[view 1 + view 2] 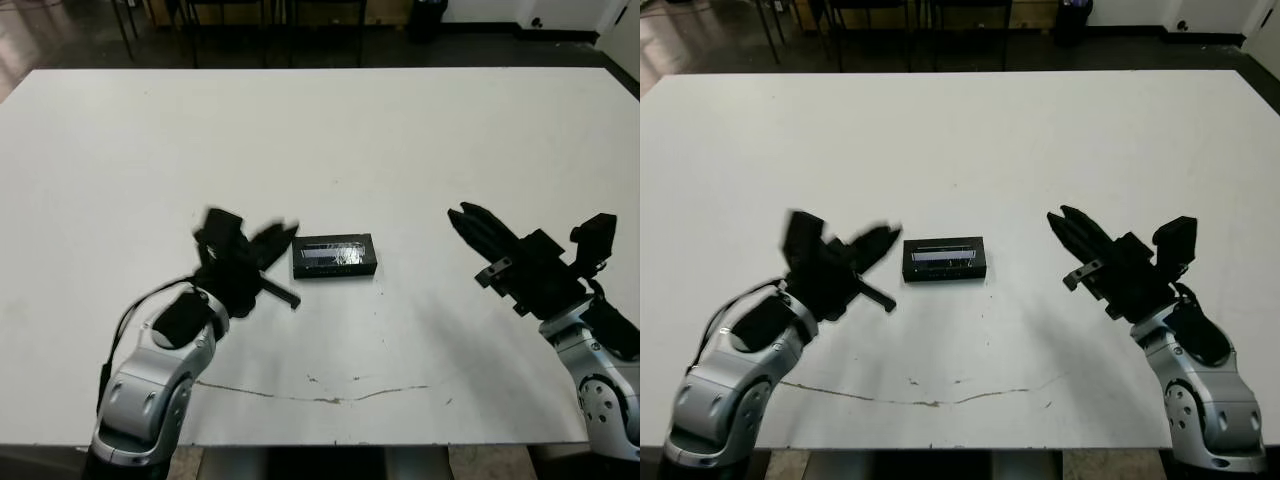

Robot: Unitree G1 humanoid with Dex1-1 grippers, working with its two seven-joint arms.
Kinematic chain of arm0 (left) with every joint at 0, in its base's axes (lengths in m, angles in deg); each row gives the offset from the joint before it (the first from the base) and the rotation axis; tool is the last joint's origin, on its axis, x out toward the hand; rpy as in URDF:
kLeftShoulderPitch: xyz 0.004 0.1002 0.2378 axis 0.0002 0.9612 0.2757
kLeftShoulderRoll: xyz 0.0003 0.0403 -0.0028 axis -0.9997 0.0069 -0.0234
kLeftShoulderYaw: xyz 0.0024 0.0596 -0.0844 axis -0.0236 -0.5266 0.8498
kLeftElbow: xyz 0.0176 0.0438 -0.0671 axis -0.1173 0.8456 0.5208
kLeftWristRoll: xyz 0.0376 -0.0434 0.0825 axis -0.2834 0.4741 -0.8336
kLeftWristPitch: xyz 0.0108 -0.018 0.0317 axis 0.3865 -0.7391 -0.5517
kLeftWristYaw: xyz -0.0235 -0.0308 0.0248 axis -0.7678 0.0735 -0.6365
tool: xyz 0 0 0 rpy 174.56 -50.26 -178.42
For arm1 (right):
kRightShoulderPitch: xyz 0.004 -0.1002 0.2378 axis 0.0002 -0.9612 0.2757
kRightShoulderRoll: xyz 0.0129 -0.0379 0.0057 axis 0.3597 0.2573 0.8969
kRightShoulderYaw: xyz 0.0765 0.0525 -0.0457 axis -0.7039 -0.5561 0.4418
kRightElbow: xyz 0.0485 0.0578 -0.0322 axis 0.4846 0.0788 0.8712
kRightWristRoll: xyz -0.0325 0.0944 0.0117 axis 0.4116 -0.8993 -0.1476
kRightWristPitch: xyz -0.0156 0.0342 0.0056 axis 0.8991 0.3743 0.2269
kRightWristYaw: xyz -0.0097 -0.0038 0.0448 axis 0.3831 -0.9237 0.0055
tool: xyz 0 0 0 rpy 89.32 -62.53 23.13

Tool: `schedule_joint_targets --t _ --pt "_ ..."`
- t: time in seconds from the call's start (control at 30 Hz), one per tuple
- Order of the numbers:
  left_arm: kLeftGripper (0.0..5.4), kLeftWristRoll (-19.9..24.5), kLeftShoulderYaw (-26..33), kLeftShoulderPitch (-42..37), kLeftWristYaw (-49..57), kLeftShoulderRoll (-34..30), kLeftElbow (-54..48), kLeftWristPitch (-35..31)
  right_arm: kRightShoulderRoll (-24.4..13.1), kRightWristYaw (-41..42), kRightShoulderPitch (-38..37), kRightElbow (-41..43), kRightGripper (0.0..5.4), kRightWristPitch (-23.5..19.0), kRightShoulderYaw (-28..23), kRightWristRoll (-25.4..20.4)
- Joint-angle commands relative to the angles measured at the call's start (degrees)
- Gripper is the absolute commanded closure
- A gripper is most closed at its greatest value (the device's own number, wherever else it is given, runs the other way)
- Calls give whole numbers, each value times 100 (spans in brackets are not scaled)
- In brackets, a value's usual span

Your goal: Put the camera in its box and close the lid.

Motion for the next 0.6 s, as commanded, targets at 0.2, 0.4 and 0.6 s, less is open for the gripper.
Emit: schedule_joint_targets --t 0.2,0.4,0.6 --pt "539 -839 -399 636 618 205 851 2561 544 -455 -184 -334 540 642 75 497" --pt "539 -2034 -638 730 1407 222 1989 4634 825 -665 -234 -675 540 1218 277 1004" --pt "539 -2644 -431 498 2312 197 3415 6090 941 -1077 -324 -933 540 1910 419 1824"
